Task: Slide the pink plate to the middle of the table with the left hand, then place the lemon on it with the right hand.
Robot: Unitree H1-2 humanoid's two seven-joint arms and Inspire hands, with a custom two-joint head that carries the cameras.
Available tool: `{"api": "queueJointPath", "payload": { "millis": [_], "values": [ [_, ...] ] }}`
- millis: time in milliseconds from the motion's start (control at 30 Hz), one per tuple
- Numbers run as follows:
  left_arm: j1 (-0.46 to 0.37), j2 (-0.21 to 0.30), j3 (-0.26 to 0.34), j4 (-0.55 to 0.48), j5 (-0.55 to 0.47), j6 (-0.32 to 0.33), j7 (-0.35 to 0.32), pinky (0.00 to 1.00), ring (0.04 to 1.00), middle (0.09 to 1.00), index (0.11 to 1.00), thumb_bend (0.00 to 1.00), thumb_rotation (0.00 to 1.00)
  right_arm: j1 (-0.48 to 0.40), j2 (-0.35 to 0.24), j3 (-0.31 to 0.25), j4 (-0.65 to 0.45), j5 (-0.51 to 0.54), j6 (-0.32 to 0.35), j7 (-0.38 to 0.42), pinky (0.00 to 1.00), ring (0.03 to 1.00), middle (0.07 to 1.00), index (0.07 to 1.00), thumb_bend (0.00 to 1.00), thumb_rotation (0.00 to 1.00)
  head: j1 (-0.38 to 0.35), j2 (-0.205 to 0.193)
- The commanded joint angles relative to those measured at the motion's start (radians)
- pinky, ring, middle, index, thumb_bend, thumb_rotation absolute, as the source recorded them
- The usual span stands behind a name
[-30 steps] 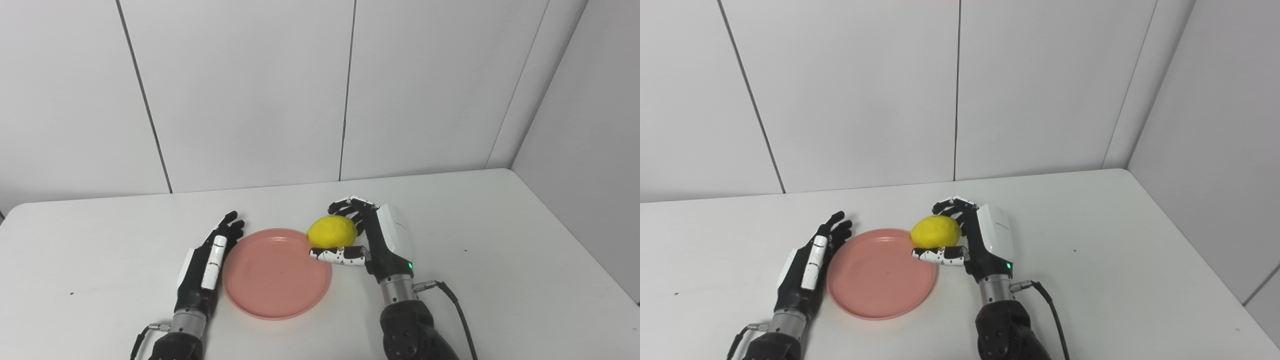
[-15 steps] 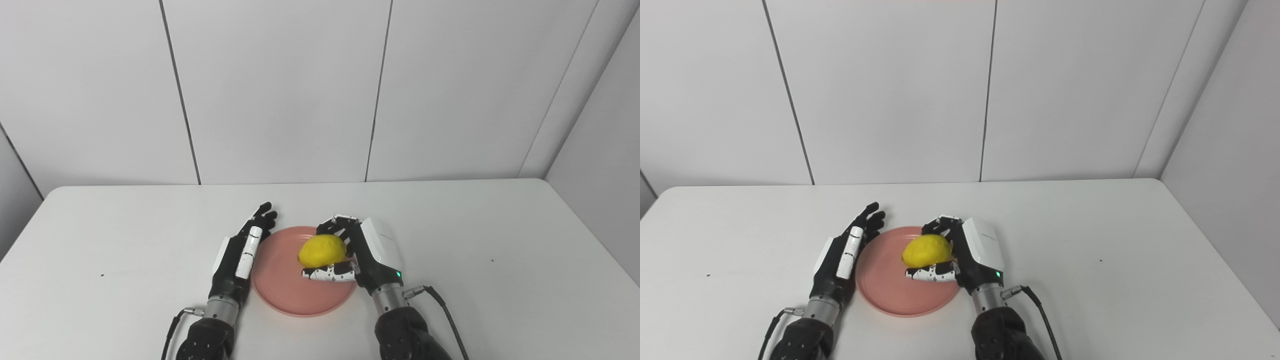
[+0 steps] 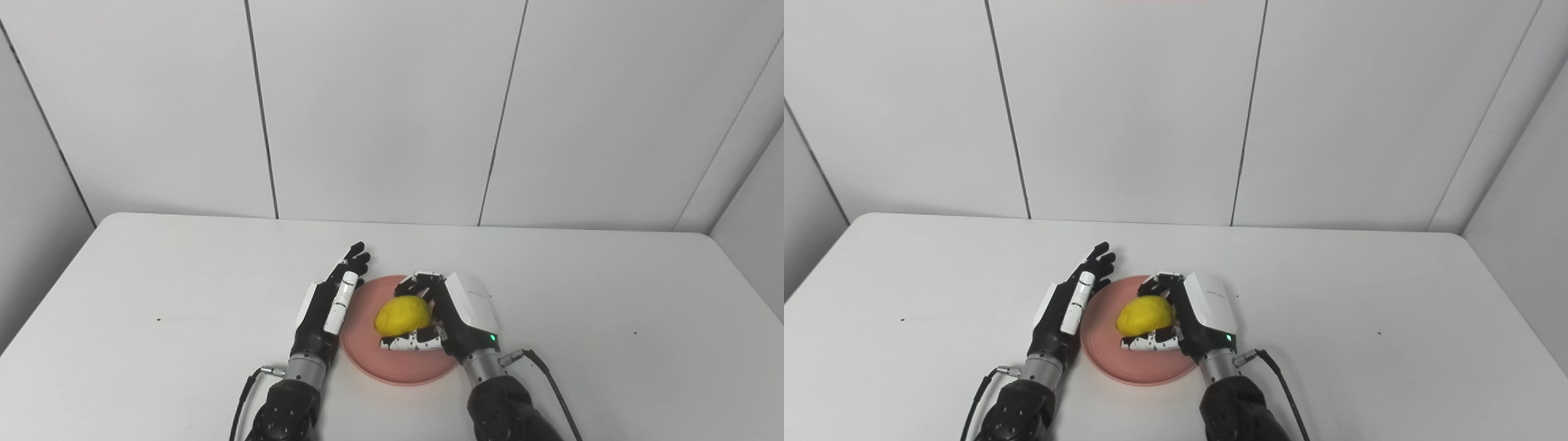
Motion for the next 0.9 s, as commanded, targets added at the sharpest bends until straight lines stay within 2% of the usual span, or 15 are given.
{"api": "queueJointPath", "payload": {
  "millis": [0, 200, 267, 300, 367, 400, 467, 567, 633, 667, 733, 767, 867],
  "values": [
    [-0.004, -0.012, -0.009, 0.009, 0.008, -0.025, 0.007, 0.89, 0.909, 0.901, 0.896, 0.58, 1.0, -0.036, 0.007, 0.014, -0.001, -0.028, -0.059, -0.025, 0.23, 0.406, 0.498, 0.488, 0.52, 0.0, 0.0, 0.001],
    [-0.005, -0.006, -0.011, 0.006, 0.009, -0.023, 0.002, 0.89, 0.91, 0.905, 0.897, 0.58, 1.0, -0.032, 0.002, 0.026, 0.013, -0.049, -0.099, -0.057, 0.36, 0.389, 0.466, 0.557, 0.51, 0.0, 0.001, 0.004],
    [-0.004, -0.007, -0.009, 0.004, 0.003, -0.024, 0.0, 0.9, 0.915, 0.905, 0.893, 0.58, 1.0, -0.028, -0.001, 0.03, 0.011, -0.058, -0.113, -0.067, 0.45, 0.525, 0.479, 0.518, 0.52, 0.0, -0.002, 0.002],
    [-0.003, -0.008, -0.007, 0.002, -0.006, -0.022, -0.004, 0.9, 0.918, 0.906, 0.894, 0.59, 1.0, -0.024, -0.001, 0.031, 0.007, -0.058, -0.119, -0.069, 0.52, 0.586, 0.575, 0.507, 0.52, 0.06, -0.005, 0.003],
    [-0.003, -0.01, -0.002, -0.003, -0.022, -0.013, -0.013, 0.9, 0.923, 0.915, 0.902, 0.58, 1.0, -0.017, -0.002, 0.03, 0.001, -0.059, -0.13, -0.074, 0.65, 0.685, 0.693, 0.499, 0.51, 0.12, -0.011, 0.004],
    [-0.003, -0.01, -0.001, -0.006, -0.025, -0.011, -0.016, 0.91, 0.928, 0.924, 0.911, 0.57, 1.0, -0.013, -0.001, 0.029, -0.002, -0.063, -0.135, -0.08, 0.7, 0.718, 0.727, 0.651, 0.59, 0.12, -0.011, 0.004],
    [-0.004, -0.009, 0.001, -0.006, -0.036, -0.014, -0.023, 0.92, 0.939, 0.937, 0.921, 0.56, 1.0, -0.003, 0.001, 0.025, -0.02, -0.069, -0.139, -0.088, 0.75, 0.775, 0.787, 0.788, 0.62, 0.16, -0.014, 0.004],
    [-0.006, -0.005, 0.002, -0.003, -0.041, -0.021, -0.027, 0.93, 0.947, 0.94, 0.923, 0.55, 1.0, 0.012, 0.001, 0.016, -0.05, -0.067, -0.145, -0.094, 0.8, 0.812, 0.823, 0.839, 0.61, 0.2, -0.019, 0.003],
    [-0.007, 0.001, -0.003, -0.002, -0.035, -0.025, -0.025, 0.93, 0.943, 0.933, 0.922, 0.55, 1.0, 0.023, 0.0, 0.006, -0.069, -0.055, -0.161, -0.104, 0.85, 0.848, 0.858, 0.877, 0.61, 0.29, -0.019, 0.003],
    [-0.007, 0.003, -0.004, -0.001, -0.032, -0.026, -0.024, 0.93, 0.943, 0.929, 0.921, 0.55, 1.0, 0.028, 0.0, 0.0, -0.077, -0.05, -0.17, -0.108, 0.86, 0.851, 0.874, 0.896, 0.62, 0.38, -0.019, 0.003],
    [-0.01, 0.009, -0.005, 0.006, -0.031, -0.032, -0.025, 0.94, 0.943, 0.924, 0.918, 0.56, 1.0, 0.035, 0.002, -0.009, -0.094, -0.047, -0.179, -0.113, 0.86, 0.851, 0.886, 0.915, 0.64, 0.5, -0.027, 0.003],
    [-0.01, 0.01, -0.004, 0.007, -0.031, -0.034, -0.024, 0.94, 0.943, 0.924, 0.918, 0.56, 1.0, 0.04, 0.003, -0.015, -0.107, -0.047, -0.174, -0.11, 0.86, 0.85, 0.886, 0.916, 0.64, 0.5, -0.029, 0.0],
    [-0.01, 0.015, -0.004, 0.011, -0.032, -0.044, -0.026, 0.94, 0.941, 0.917, 0.914, 0.56, 1.0, 0.061, 0.005, -0.034, -0.157, -0.038, -0.156, -0.092, 0.83, 0.861, 0.9, 0.934, 0.64, 0.62, -0.032, -0.001]
  ]
}}
